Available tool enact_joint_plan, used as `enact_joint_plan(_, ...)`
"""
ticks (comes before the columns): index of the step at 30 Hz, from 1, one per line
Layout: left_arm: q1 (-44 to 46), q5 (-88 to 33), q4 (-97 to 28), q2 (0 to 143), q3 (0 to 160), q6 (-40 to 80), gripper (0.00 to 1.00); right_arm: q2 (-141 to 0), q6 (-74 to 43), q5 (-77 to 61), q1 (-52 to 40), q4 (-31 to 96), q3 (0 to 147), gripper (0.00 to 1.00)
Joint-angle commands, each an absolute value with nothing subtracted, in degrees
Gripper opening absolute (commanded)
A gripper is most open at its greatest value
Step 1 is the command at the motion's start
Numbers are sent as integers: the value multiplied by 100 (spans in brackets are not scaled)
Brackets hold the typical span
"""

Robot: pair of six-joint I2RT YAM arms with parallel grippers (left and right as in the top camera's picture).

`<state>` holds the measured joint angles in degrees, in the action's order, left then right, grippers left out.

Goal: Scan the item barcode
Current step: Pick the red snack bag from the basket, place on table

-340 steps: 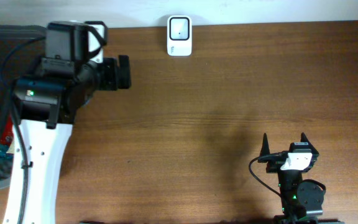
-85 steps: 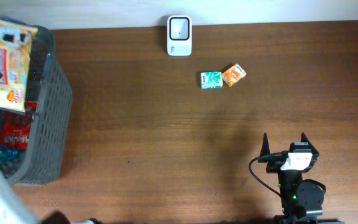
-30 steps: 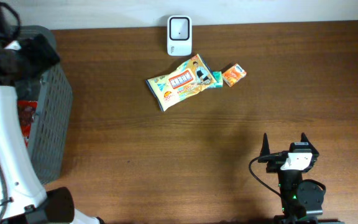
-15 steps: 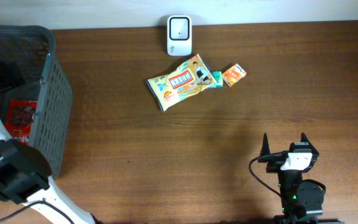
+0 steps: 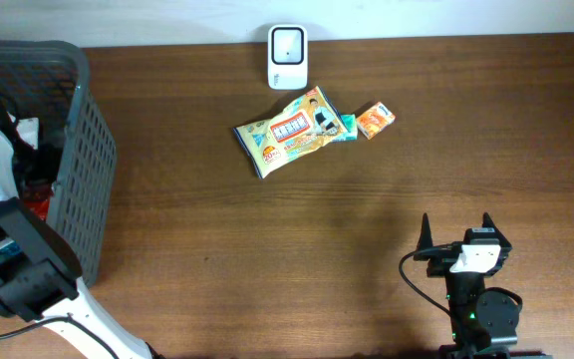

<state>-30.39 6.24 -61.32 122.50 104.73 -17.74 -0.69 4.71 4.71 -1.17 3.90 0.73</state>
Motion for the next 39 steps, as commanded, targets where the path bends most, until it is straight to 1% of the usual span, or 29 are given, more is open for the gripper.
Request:
enact_joint_plan(1, -3044, 694, -5872, 12311, 10169, -2051, 84, -36, 469, 519, -150, 419, 32, 98)
enact_joint_plan(3, -3039, 701, -5741, 12313, 9972, -2248, 78, -36, 469, 519, -150, 419, 32, 98)
enact_joint_plan(4, -3039, 1273, -5618, 12313, 9894, -2281, 68, -36, 469, 519, -150, 419, 32, 98)
enact_joint_plan(5, -3039, 1693, -5575, 12313, 9867, -2220, 67, -36, 469, 519, -150, 419, 32, 98)
enact_joint_plan(6, -3039, 1756, -5572, 12313, 9826, -2217, 70, -36, 469, 519, -150, 419, 32, 98)
enact_joint_plan(9, -3039, 1739, -5411, 12313, 9568, -2217, 74, -36, 469, 519, -150, 419, 32, 98)
enact_joint_plan(10, -3039, 1737, -5352, 12313, 9485, -2217, 73, -36, 469, 519, -150, 419, 32, 98)
enact_joint_plan(11, -3039, 1734, -5339, 12313, 9474, -2213, 59, -36, 469, 519, -150, 419, 32, 98)
enact_joint_plan(13, -3039, 1737, -5336, 12311, 9476, -2215, 18, -36, 469, 519, -150, 419, 32, 98)
enact_joint_plan(14, -3037, 1737, -5365, 12309, 9515, -2209, 3, -36, 469, 519, -150, 419, 32, 98)
enact_joint_plan(15, -3037, 1737, -5437, 12298, 9625, -2003, 1, -36, 469, 519, -150, 421, 32, 98)
enact_joint_plan(18, -3000, 1732, -5813, 12110, 10366, -1256, 0, -36, 469, 519, -150, 419, 32, 98)
enact_joint_plan(19, -2963, 1717, -6045, 11968, 10914, -917, 0, -36, 469, 519, -150, 419, 32, 98)
enact_joint_plan(20, -2939, 1415, -6206, 11813, 11428, -722, 0, -36, 469, 519, -150, 419, 32, 98)
enact_joint_plan(21, -2930, 956, -6267, 11697, 11764, -615, 0, -36, 469, 519, -150, 419, 32, 98)
enact_joint_plan(22, -2930, 99, -6267, 11507, 12245, -554, 0, -36, 469, 519, -150, 419, 32, 98)
enact_joint_plan(23, -2930, -1140, -6204, 11251, 12892, -510, 0, -36, 469, 519, -150, 421, 32, 98)
enact_joint_plan(24, -2928, -1557, -6171, 11168, 13159, -333, 0, -36, 469, 519, -150, 419, 32, 98)
enact_joint_plan(27, -2897, -3232, -6045, 10831, 14103, 718, 0, -36, 469, 519, -150, 419, 32, 98)
enact_joint_plan(28, -2790, -4049, -5924, 10696, 14331, 882, 0, -36, 469, 519, -150, 419, 32, 98)
enact_joint_plan(29, -2580, -4574, -5852, 10558, 14379, 880, 0, -36, 469, 519, -150, 419, 32, 98)
enact_joint_plan(30, -2375, -4584, -5863, 10490, 14379, 878, 0, -36, 469, 519, -150, 419, 32, 98)
enact_joint_plan(32, -1511, -4554, -5887, 10449, 14363, 873, 0, -36, 469, 519, -150, 419, 32, 98)
enact_joint_plan(33, -1081, -4351, -5946, 10468, 14328, 873, 0, -36, 469, 519, -150, 419, 32, 98)
enact_joint_plan(34, -379, -3697, -6195, 10562, 14324, 871, 0, -36, 469, 519, -150, 419, 32, 98)
enact_joint_plan(35, 139, -3065, -6346, 10694, 14324, 871, 0, -36, 469, 519, -150, 419, 32, 98)
enact_joint_plan(38, 1426, -1260, -6936, 11345, 14324, 655, 0, -36, 469, 519, -150, 419, 32, 99)
enact_joint_plan(39, 1678, -1022, -7000, 11592, 14324, 655, 0, -36, 469, 519, -150, 419, 32, 98)
